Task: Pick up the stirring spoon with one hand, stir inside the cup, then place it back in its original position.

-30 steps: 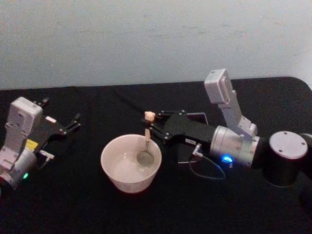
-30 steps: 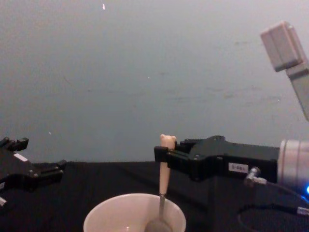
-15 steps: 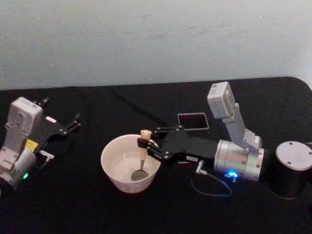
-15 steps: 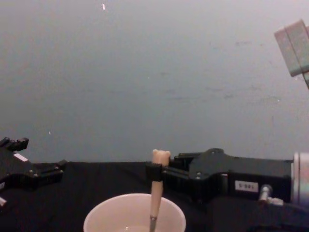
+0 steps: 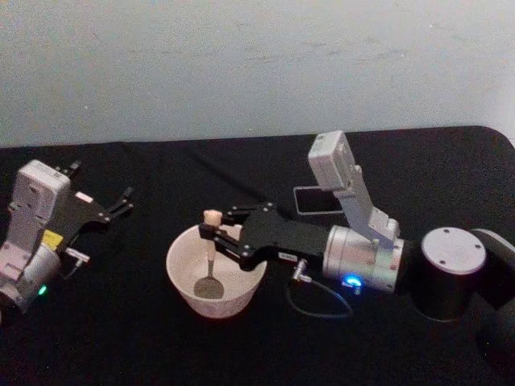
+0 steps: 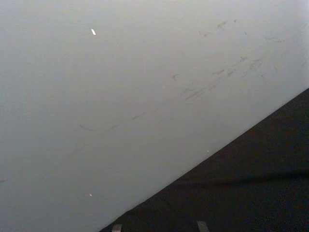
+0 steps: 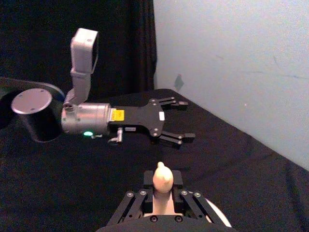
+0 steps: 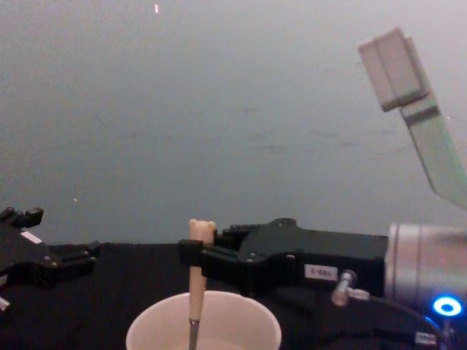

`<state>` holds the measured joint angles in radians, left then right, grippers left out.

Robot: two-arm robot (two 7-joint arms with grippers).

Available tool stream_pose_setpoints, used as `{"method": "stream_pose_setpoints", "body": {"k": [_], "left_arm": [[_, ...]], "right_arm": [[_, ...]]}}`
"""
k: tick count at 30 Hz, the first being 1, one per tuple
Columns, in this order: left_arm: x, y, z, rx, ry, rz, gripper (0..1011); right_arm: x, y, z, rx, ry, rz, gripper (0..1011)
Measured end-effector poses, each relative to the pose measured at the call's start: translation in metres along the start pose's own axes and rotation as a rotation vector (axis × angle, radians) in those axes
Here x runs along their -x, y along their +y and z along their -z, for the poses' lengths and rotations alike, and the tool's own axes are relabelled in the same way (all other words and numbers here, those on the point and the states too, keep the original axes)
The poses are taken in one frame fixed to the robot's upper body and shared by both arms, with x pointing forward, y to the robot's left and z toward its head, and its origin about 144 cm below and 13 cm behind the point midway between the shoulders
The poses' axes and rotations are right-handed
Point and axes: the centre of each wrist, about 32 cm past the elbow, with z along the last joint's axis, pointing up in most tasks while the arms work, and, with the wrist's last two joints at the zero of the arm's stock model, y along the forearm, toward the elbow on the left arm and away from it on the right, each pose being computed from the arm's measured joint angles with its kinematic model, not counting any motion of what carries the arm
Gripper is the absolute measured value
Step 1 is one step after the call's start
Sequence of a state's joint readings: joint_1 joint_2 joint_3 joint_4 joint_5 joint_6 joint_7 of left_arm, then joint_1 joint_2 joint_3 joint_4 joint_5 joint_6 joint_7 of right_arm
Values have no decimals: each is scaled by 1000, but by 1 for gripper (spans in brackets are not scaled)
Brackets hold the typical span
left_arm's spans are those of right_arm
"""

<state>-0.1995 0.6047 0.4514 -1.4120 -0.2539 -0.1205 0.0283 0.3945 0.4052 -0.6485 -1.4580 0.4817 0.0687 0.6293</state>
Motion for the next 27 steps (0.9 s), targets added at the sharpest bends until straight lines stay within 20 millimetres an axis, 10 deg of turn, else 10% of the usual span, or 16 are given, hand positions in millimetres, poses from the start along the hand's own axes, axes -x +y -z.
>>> {"method": "stream_pose_setpoints", "body": {"k": [13,27], "left_arm": [[0,0,0,0,0,0,1002],[0,0,0,0,0,0,1001]], "right_arm": [[-18,22,0,-2,-23,111,223],[-28,0,-3,7,-26,162,223]]}}
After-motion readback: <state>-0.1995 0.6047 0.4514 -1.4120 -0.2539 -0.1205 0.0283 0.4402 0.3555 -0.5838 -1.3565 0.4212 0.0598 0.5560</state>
